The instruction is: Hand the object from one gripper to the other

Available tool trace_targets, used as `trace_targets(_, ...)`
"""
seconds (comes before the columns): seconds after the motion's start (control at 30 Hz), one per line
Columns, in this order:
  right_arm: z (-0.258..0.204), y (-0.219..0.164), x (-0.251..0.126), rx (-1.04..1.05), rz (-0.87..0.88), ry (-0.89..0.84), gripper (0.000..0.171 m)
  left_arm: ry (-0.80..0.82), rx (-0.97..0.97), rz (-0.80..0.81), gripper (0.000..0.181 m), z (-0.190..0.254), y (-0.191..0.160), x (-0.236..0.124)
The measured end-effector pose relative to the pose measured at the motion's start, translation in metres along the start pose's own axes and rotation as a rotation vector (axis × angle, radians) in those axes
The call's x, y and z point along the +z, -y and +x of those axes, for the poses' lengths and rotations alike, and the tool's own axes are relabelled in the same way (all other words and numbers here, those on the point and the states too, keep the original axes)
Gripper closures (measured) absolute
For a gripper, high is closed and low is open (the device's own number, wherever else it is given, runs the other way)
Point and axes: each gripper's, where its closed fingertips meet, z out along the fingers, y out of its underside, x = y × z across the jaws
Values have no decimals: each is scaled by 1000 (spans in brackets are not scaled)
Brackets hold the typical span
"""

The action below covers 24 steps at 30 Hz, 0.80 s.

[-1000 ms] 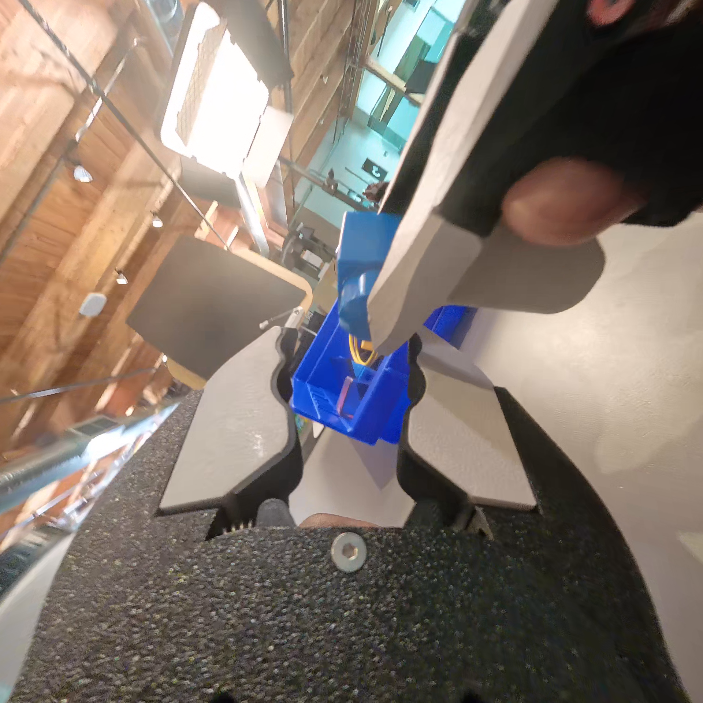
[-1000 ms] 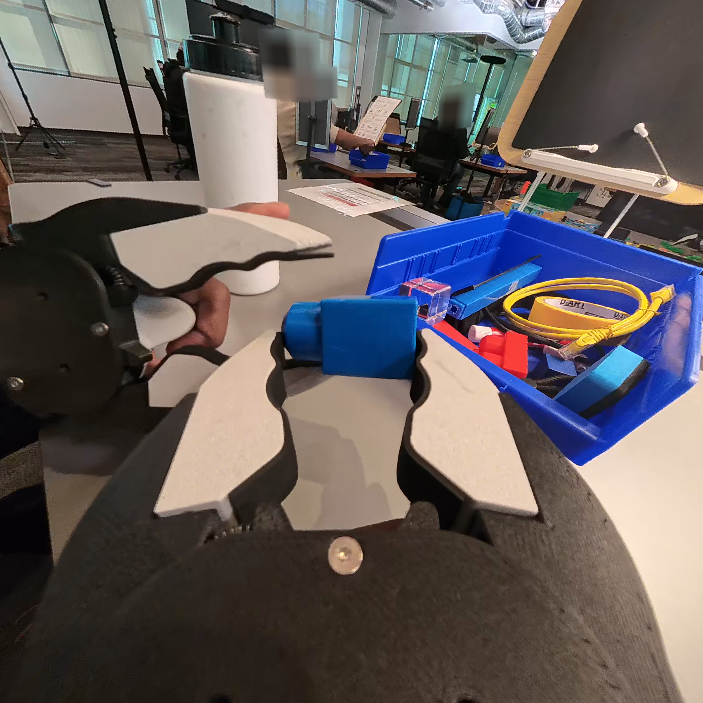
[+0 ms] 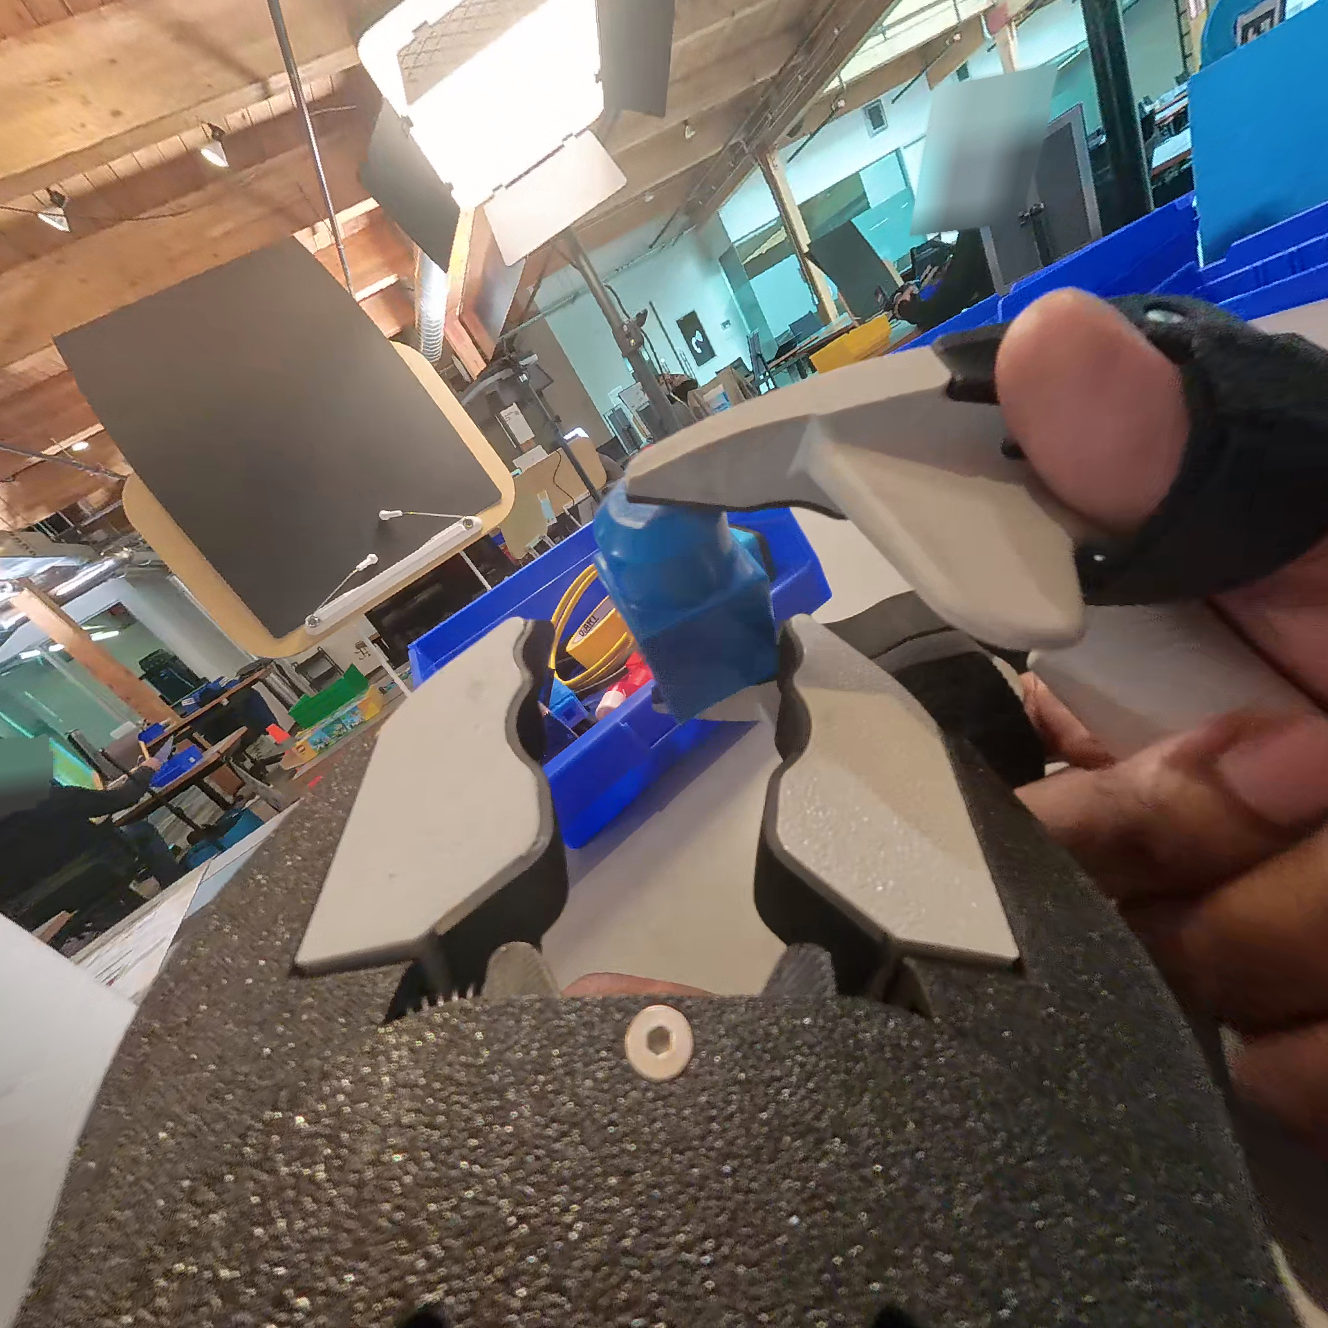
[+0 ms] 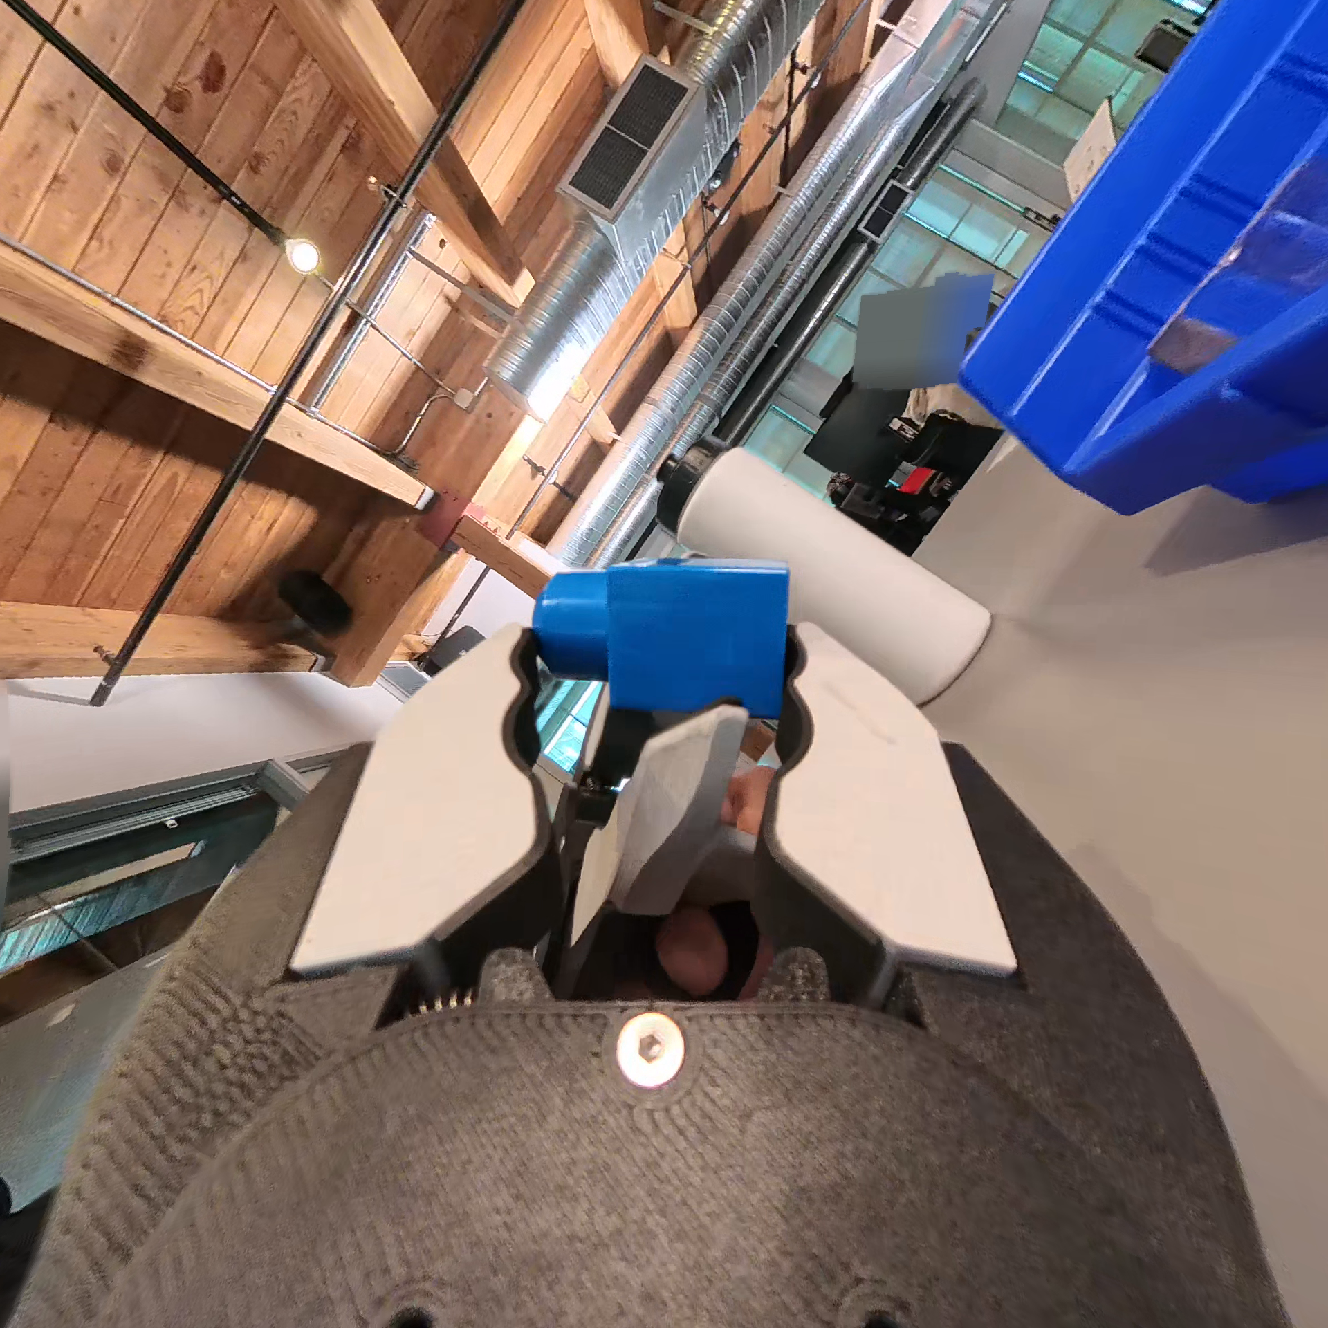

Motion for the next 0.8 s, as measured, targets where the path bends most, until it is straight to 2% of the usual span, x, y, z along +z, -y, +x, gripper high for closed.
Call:
trace_targets(0.23, 1, -3, 3, -30, -1, -22, 106, -24, 18, -13, 135, 6, -1, 2)
trace_targets(0.8, -10, -15, 6, -131, -58, 7, 106, -37, -50, 65, 136, 0, 9, -7)
